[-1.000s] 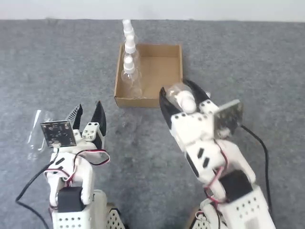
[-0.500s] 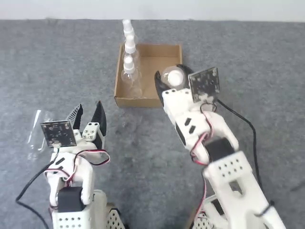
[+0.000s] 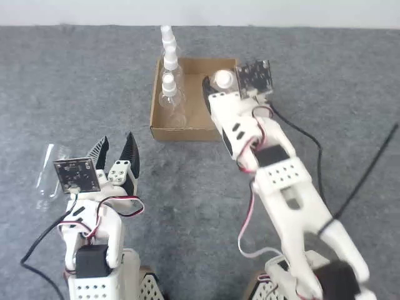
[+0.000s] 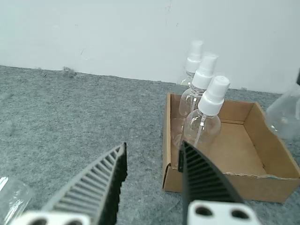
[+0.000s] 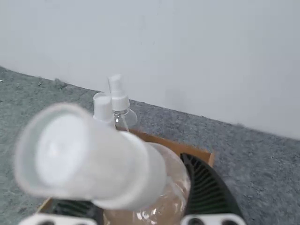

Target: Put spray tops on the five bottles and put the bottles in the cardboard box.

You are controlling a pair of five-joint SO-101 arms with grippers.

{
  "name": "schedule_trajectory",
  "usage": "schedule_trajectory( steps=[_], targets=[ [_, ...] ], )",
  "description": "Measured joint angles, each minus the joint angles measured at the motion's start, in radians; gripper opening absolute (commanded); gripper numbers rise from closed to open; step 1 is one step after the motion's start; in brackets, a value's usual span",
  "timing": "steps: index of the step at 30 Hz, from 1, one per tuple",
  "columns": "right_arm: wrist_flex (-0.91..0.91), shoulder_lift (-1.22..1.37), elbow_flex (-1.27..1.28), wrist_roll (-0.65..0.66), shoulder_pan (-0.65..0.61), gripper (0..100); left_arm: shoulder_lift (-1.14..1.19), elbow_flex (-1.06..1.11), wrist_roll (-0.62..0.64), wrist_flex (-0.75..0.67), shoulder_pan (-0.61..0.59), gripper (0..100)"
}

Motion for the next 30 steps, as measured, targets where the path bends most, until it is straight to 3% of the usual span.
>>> schedule_trajectory(
  steps=[23, 30],
  targets=[
    [0.000, 0.568, -0.471, -0.002, 0.000, 5.1, 0.000, 0.000, 0.000, 0.000, 0.002, 17],
    [0.000, 0.712, -0.601, -0.077, 0.034, 5.1, 0.000, 0.000, 0.000, 0.000, 0.002, 17]
  ],
)
